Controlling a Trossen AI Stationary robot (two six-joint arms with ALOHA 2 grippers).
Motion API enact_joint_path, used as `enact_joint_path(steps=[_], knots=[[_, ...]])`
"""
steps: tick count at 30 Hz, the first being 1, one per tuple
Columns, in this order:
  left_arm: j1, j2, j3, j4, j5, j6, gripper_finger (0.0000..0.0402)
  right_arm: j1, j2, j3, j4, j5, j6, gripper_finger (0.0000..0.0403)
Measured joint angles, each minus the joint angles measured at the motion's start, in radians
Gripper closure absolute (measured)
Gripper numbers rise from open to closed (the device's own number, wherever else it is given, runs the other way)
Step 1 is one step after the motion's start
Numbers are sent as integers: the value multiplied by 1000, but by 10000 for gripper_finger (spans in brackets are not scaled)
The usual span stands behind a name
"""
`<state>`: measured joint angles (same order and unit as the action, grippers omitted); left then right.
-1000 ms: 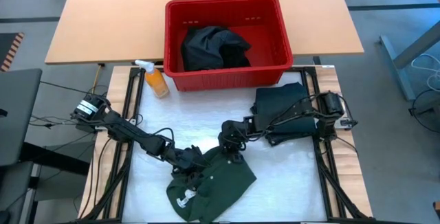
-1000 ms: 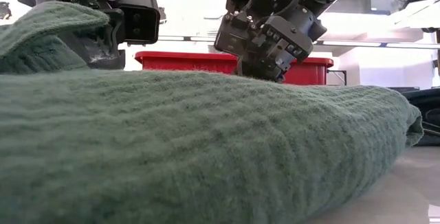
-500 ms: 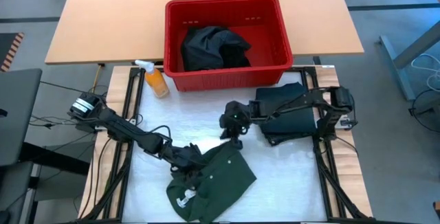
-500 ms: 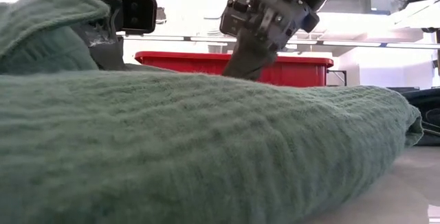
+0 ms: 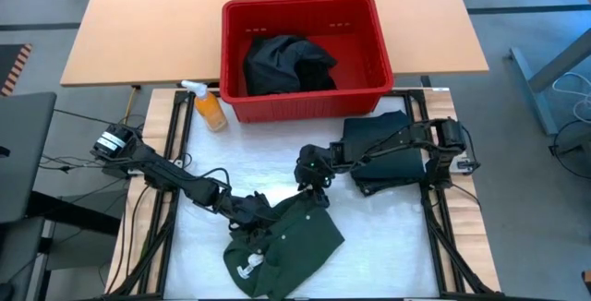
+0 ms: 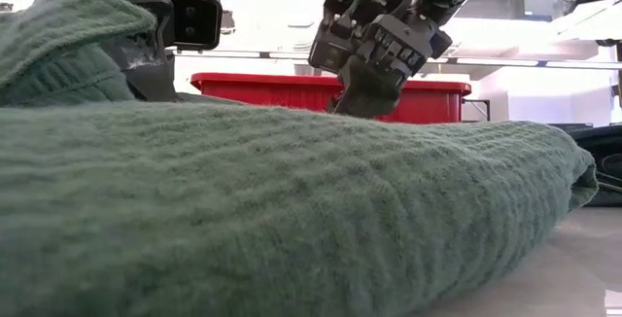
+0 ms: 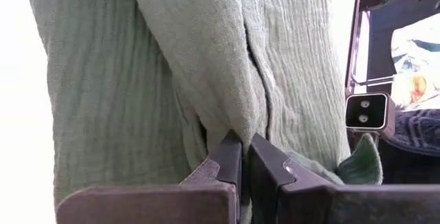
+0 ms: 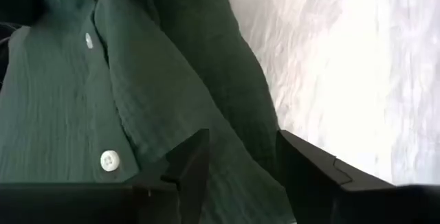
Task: Fold Laundry from Bin
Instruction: Fold the green shirt
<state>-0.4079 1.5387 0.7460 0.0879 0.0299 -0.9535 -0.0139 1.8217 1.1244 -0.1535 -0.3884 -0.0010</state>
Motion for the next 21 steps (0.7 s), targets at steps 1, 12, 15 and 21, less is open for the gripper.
enact_joint_path(steps=[1,12,15,21], knots=[[0,0,0,0,0,0,401,3,0,0,-2,-5,0,208],[0,0,0,0,0,1,401,53,81,-1,64,-2,49,232],[0,0,-1,-1,0,1,401,45,77,-2,62,1,56,265],[0,0,-1,-1,-1,0,401,32,69,-1,61,0,46,384]])
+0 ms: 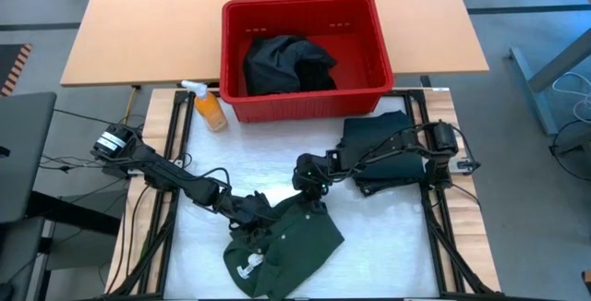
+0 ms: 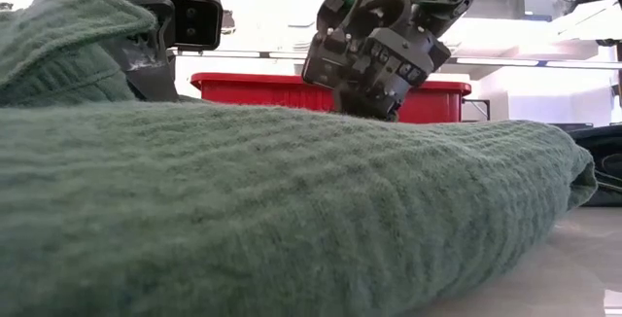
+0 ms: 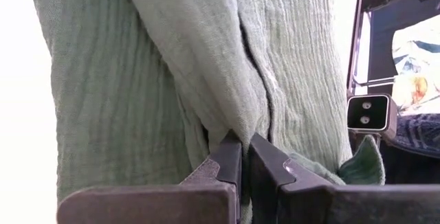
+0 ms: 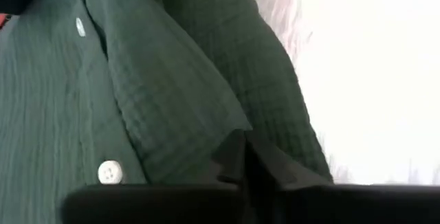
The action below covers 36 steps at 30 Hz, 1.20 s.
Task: Fold Laundry from Bin
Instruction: Fold the green shirt
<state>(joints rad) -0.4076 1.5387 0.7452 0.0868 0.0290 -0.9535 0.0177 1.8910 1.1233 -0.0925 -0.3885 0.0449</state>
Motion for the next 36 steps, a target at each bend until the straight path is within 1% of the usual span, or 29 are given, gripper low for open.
enact_joint_path(steps=[4,8,12,15,19,22,26,28,29,31,36], knots=[[0,0,0,0,0,0,401,-10,-15,0,-2,-3,7,383],[0,0,0,-3,-3,0,401,-27,-35,0,1,-3,7,391],[0,0,0,-50,-5,-1,401,-43,-59,2,7,7,15,392],[0,-8,8,-129,-40,-5,401,-54,-71,2,-42,62,43,392],[2,-17,40,-264,-99,-8,401,-53,-71,2,-83,177,78,392],[4,-17,44,-287,-114,2,401,-51,-71,2,-67,236,130,392],[12,-17,44,-300,-165,0,401,-42,-71,2,-35,364,211,392],[17,-17,44,-317,-187,-2,401,-42,-71,2,-25,389,250,391],[22,-17,44,-323,-192,-1,401,-43,-71,2,-26,388,269,385],[33,-17,44,-335,-193,4,401,-46,-73,2,-32,389,309,360],[43,-16,44,-353,-187,50,401,-60,-151,0,-61,395,379,274]])
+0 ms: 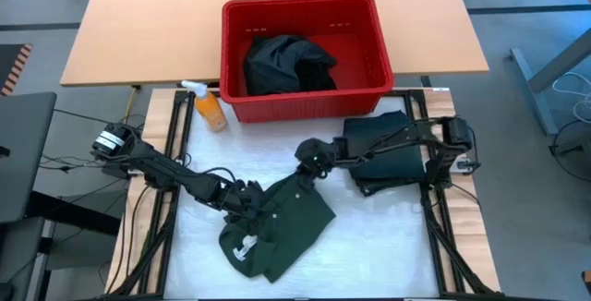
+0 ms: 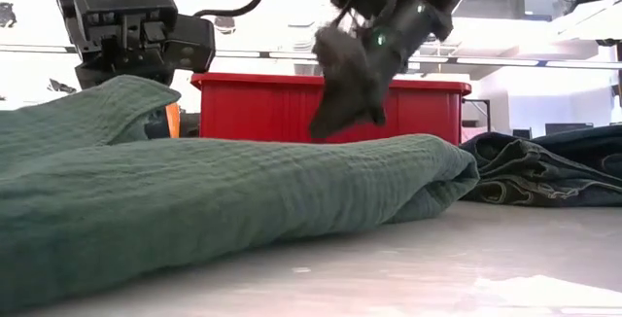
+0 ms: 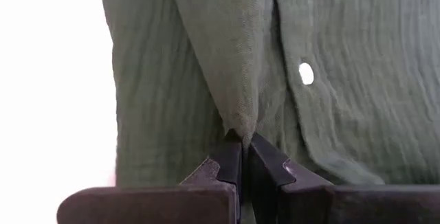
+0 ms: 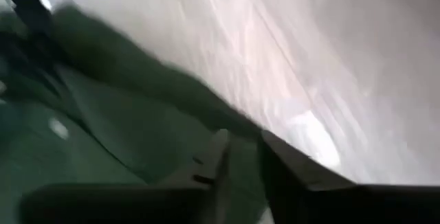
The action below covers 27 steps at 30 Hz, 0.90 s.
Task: Fold Laundry from Bin
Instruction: Fold the green shirt, then stack the green shirt on top of the blue pants
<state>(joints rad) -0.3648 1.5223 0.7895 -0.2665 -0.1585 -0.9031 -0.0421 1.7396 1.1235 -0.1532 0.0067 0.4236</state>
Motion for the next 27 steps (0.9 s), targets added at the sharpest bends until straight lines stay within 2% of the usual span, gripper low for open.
enact_joint_path(steps=[4,7,9,13,16,19,24,27], knots=[[0,0,0,-1,-2,44,401,-10,-62,2,-116,-3,158,202],[0,0,0,0,-2,89,398,18,-51,0,-169,-41,218,151],[0,0,0,9,16,126,389,46,-42,-1,-209,-68,241,122],[4,-24,0,8,37,153,356,97,-15,-3,-235,-59,291,79],[16,-85,0,-18,35,166,328,129,-16,1,-217,-31,337,59],[35,-175,0,-62,-15,162,308,156,-17,-11,-232,19,377,52],[35,-327,1,-113,-79,126,295,177,-16,-139,-65,20,470,56],[-30,-379,-19,-112,-134,44,294,187,-16,-224,67,17,513,60]])
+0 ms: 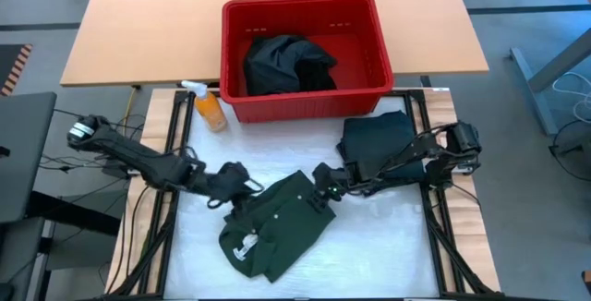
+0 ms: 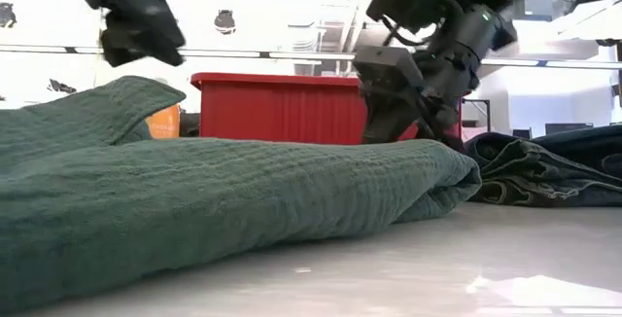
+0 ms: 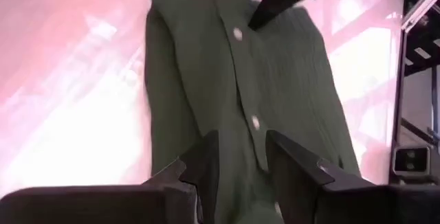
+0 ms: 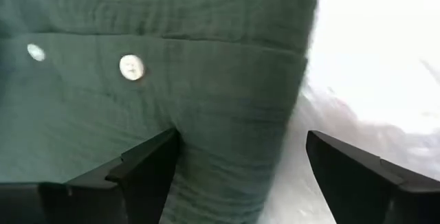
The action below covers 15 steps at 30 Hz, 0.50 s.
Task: Fold Laundry from Bin
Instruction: Stack the green shirt on top of the blue pants
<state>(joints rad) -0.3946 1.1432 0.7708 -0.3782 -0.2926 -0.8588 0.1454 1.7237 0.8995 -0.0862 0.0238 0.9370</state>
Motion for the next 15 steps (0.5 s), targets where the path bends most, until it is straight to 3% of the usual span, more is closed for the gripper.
enact_joint_path(steps=[5,8,12,13,15], knots=[[-145,-7,-70,5,-190,-146,294,22,0,-77,174,7,31,110],[-170,-7,-107,14,-248,-241,294,26,0,-78,179,22,31,192],[-166,-9,-109,-3,-267,-247,294,6,-5,-78,197,19,2,348],[-162,-9,-109,-5,-269,-235,294,-4,-11,-78,204,5,-6,371],[-156,-22,-109,-11,-269,-204,294,-24,-33,-65,195,-24,-8,378]])
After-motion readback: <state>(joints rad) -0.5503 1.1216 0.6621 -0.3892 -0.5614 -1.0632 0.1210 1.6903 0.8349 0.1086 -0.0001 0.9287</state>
